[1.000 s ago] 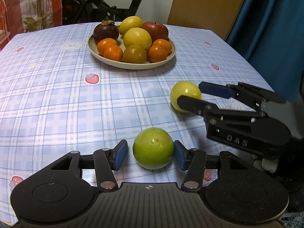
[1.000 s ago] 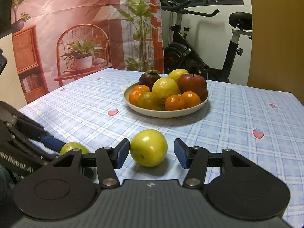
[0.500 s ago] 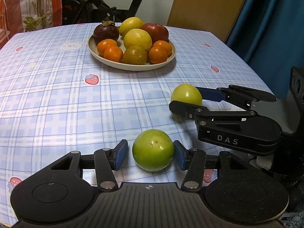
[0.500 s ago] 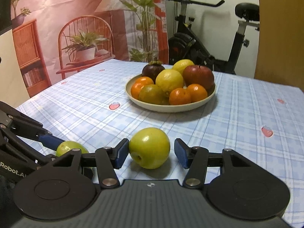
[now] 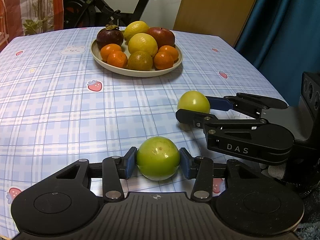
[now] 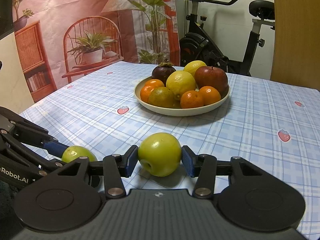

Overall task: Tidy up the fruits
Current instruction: 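Close the right gripper on a green apple while the left grasps the other, then lift both green apples and carry them over the beige plate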

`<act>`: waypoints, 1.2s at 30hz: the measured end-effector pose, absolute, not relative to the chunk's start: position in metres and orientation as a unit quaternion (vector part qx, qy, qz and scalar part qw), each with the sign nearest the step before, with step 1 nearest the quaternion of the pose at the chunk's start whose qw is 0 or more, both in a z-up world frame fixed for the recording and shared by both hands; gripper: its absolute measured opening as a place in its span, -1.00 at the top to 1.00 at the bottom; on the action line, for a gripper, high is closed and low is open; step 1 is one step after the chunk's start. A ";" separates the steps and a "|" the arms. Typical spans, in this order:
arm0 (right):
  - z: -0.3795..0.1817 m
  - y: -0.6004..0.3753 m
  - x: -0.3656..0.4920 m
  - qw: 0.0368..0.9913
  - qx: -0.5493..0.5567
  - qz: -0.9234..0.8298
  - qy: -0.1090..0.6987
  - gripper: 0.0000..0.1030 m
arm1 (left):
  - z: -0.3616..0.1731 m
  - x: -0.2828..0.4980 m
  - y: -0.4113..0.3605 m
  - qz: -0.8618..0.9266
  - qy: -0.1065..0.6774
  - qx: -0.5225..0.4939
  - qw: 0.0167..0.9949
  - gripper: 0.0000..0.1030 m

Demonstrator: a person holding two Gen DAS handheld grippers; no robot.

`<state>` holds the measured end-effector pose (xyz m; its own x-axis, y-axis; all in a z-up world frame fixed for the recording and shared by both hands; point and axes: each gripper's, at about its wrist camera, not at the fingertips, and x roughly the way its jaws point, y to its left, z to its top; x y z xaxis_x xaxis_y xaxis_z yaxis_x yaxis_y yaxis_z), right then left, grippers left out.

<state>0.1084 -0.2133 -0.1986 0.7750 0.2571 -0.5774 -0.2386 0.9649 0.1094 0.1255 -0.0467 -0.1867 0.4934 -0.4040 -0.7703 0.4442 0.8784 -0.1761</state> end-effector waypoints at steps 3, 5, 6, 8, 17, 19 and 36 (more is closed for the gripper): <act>-0.199 -0.213 0.109 0.942 0.016 0.132 0.309 0.03 | -0.187 0.126 -0.047 -0.246 0.439 0.023 0.864 0.07; -0.199 -0.213 0.109 0.941 0.018 0.133 0.310 0.03 | -0.187 0.125 -0.047 -0.246 0.439 0.023 0.864 0.07; -0.200 -0.213 0.109 0.941 0.019 0.134 0.311 0.03 | -0.187 0.125 -0.047 -0.246 0.439 0.023 0.864 0.07; -0.199 -0.213 0.109 0.941 0.020 0.134 0.311 0.03 | -0.186 0.125 -0.046 -0.245 0.439 0.024 0.864 0.07; -0.197 -0.217 0.105 0.943 0.031 0.127 0.305 0.04 | -0.178 0.135 -0.037 -0.234 0.421 0.001 0.877 0.07; -0.197 -0.219 0.106 0.943 0.033 0.124 0.306 0.04 | -0.176 0.138 -0.035 -0.231 0.417 -0.002 0.879 0.07; -0.151 -0.242 0.140 0.956 0.040 0.100 0.274 0.04 | -0.127 0.200 -0.044 -0.247 0.339 0.016 0.908 0.07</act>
